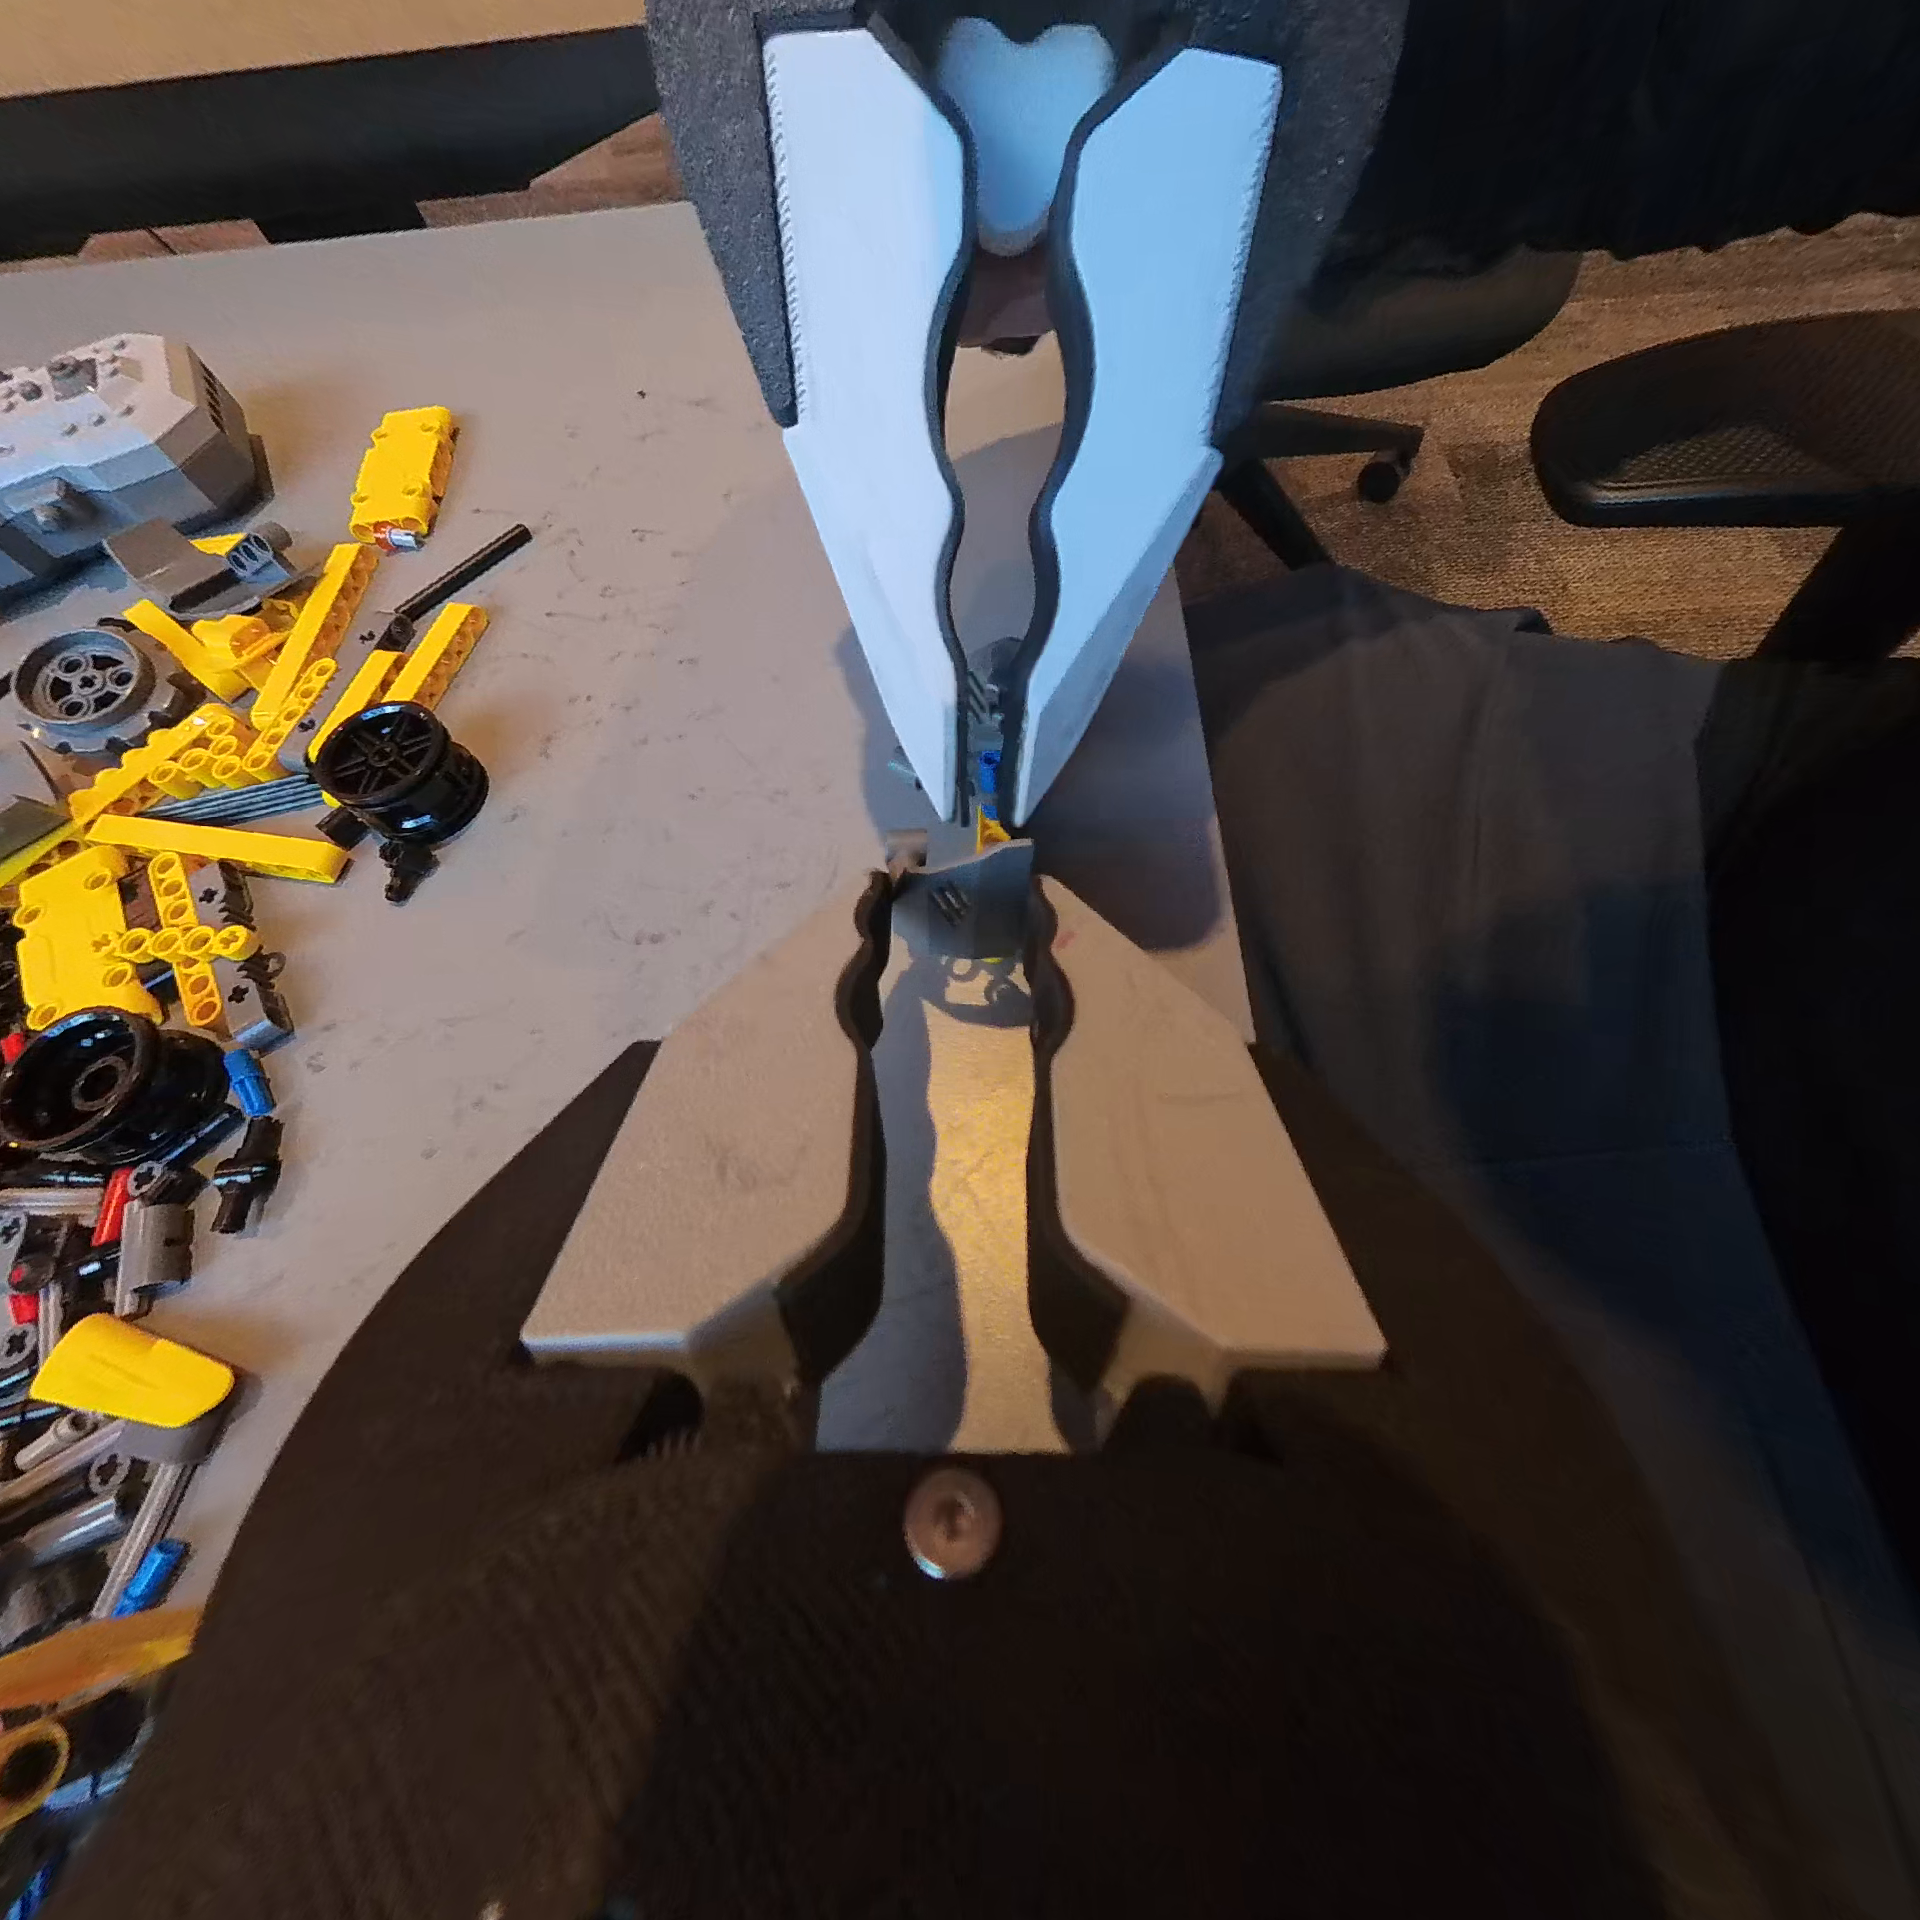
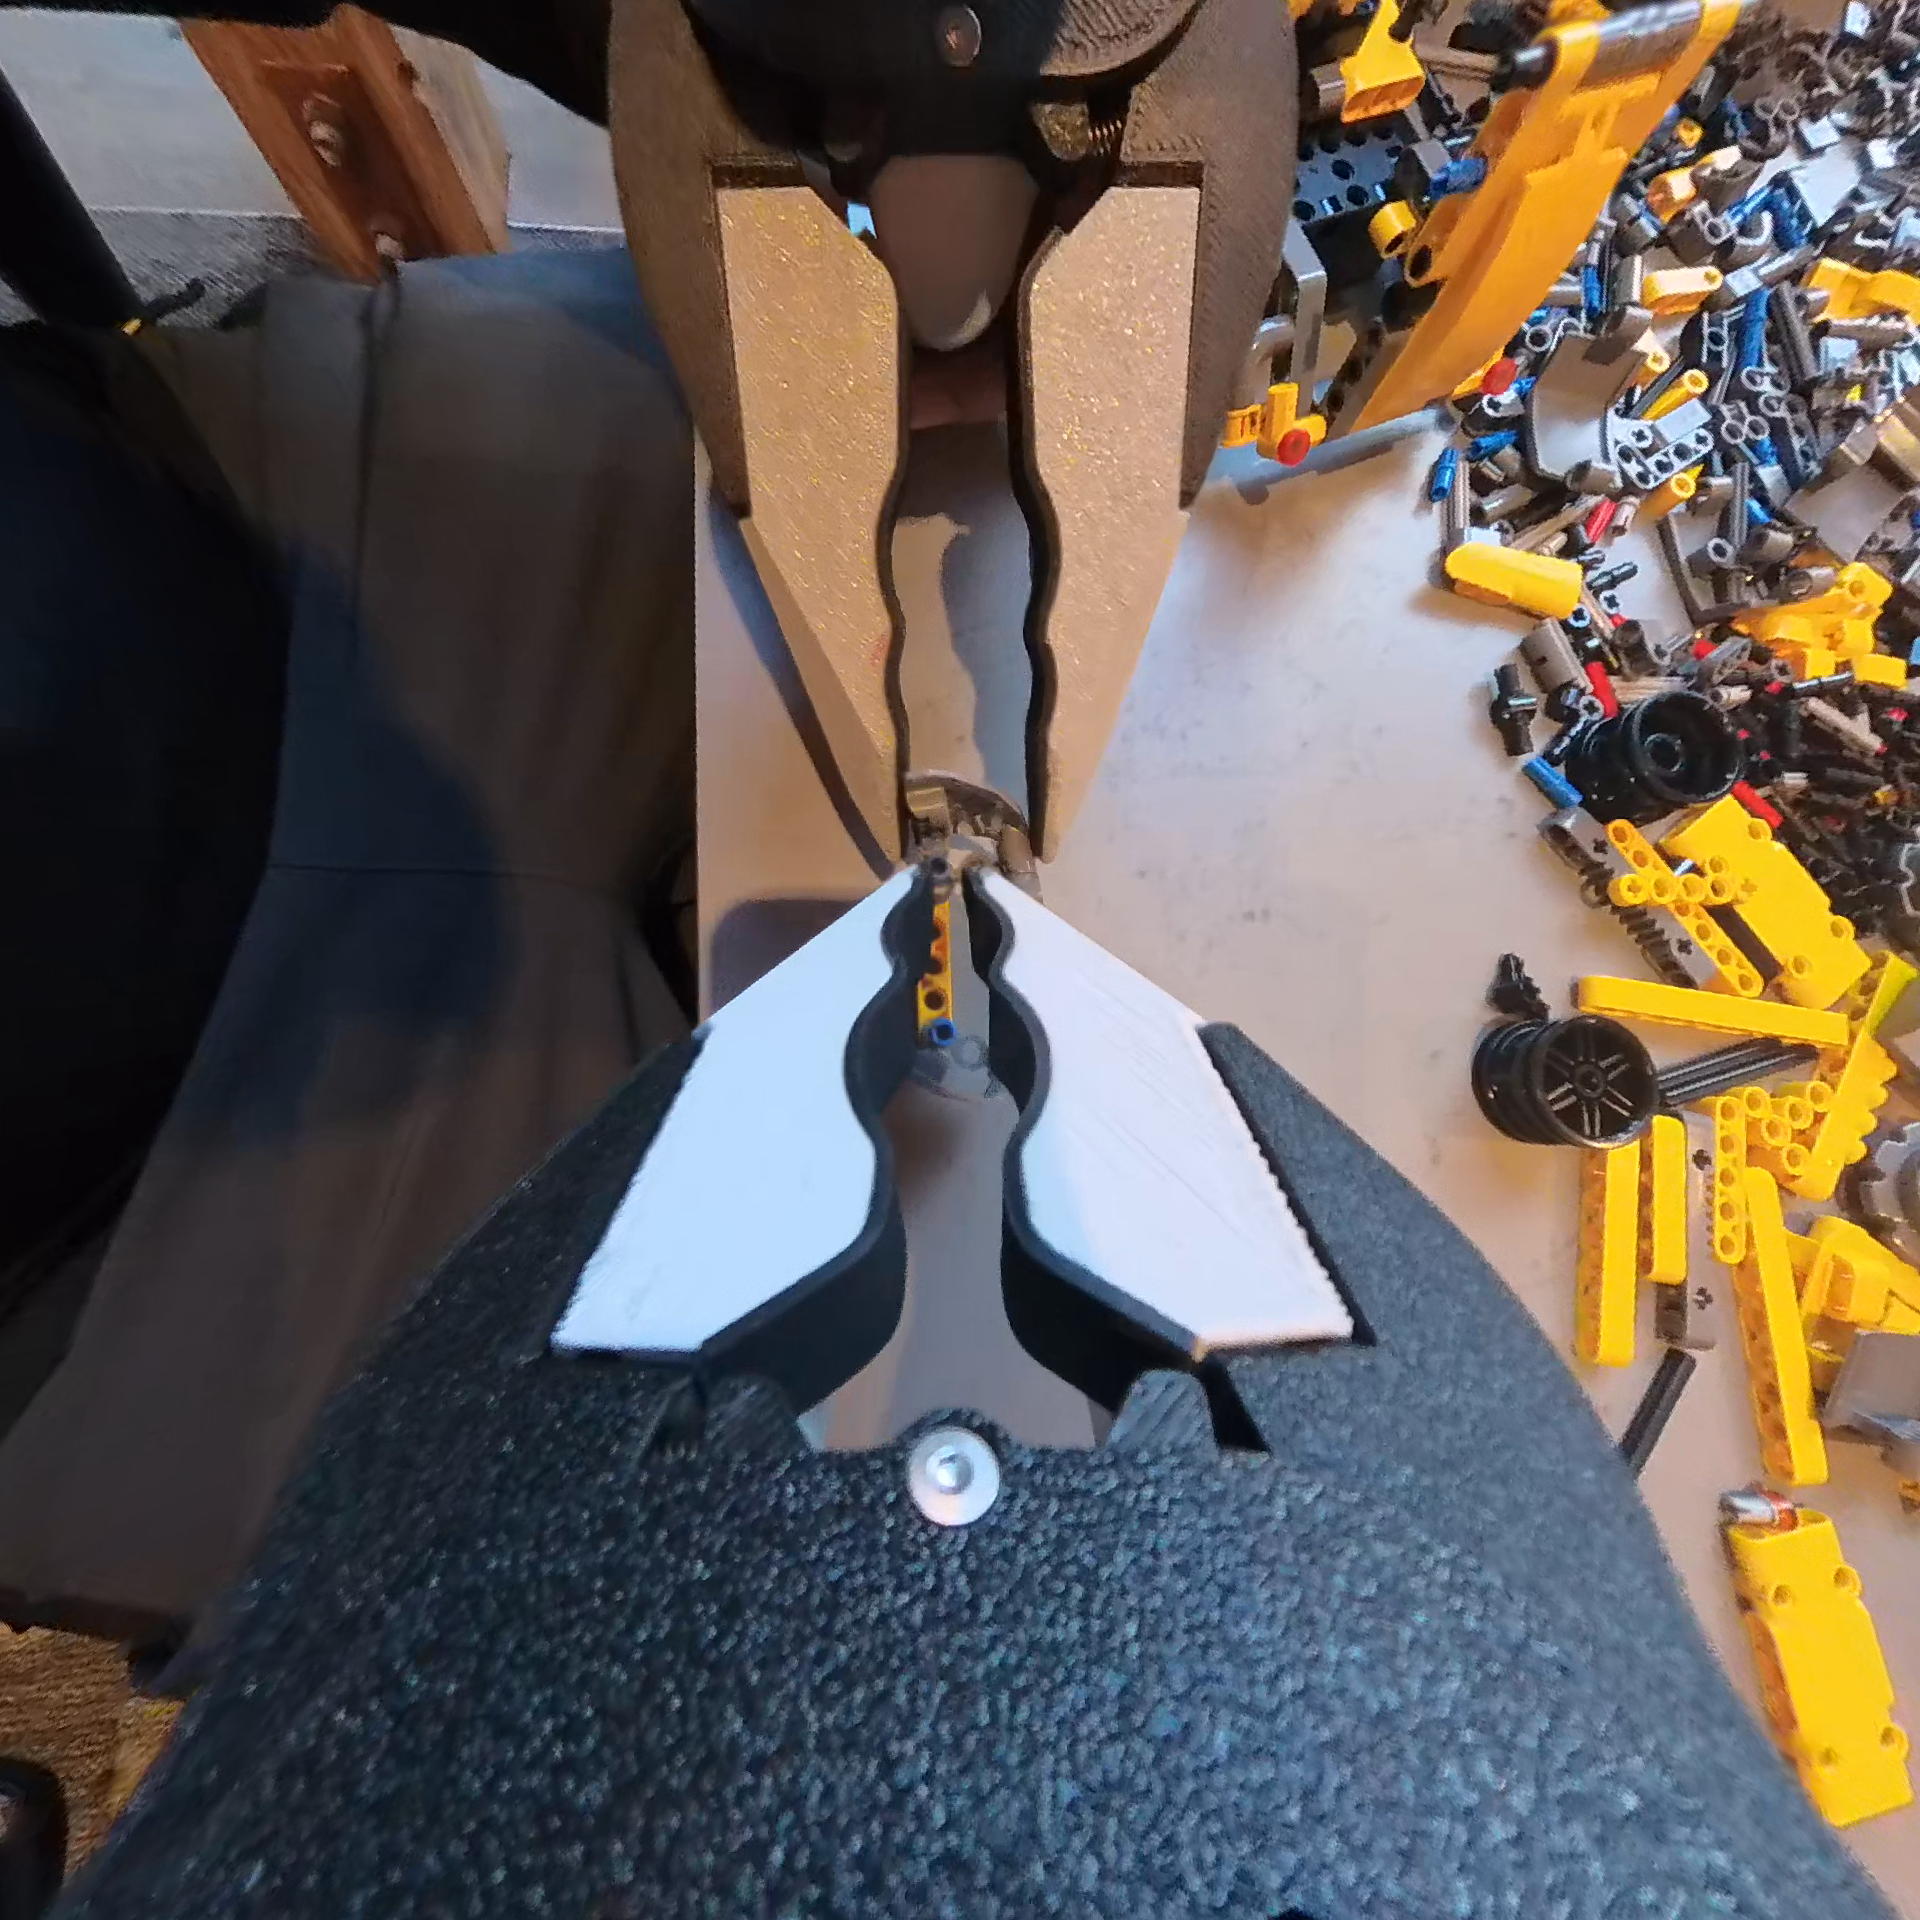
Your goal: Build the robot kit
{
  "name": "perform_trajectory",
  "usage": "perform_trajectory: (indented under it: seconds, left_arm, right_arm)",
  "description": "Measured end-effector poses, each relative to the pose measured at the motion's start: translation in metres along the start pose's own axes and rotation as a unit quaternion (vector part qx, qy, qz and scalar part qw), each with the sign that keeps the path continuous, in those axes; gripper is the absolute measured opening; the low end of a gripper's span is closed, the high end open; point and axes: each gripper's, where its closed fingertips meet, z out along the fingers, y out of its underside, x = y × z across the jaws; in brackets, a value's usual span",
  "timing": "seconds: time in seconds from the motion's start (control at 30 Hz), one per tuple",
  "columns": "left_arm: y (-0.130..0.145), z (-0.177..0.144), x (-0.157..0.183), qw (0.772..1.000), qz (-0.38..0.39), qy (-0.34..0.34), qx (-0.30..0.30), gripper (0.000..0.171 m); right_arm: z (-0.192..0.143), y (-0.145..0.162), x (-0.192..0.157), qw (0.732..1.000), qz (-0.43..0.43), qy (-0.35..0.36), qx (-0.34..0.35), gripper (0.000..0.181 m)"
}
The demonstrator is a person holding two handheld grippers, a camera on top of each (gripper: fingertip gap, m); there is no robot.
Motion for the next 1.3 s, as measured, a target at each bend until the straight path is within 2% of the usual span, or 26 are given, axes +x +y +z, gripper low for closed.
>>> perform_trajectory:
  seconds: [0.13, 0.63, 1.3]
  left_arm:
    - [0.0, -0.0001, 0.0004, 1.0, 0.001, 0.001, 0.0, 0.023]
    - [0.0029, 0.0018, 0.0015, 1.0, -0.007, 0.012, -0.01, 0.023]
    - [0.0026, 0.0026, 0.0018, 1.0, -0.007, 0.012, -0.01, 0.023]
  right_arm:
    - [0.0039, 0.0014, 0.0024, 1.0, -0.02, 0.016, -0.009, 0.006]
    - [0.0101, 0.0023, -0.0028, 0.999, -0.012, -0.012, -0.03, 0.002]
    - [0.01, 0.0032, -0.0038, 0.999, -0.01, -0.016, -0.038, 0.002]
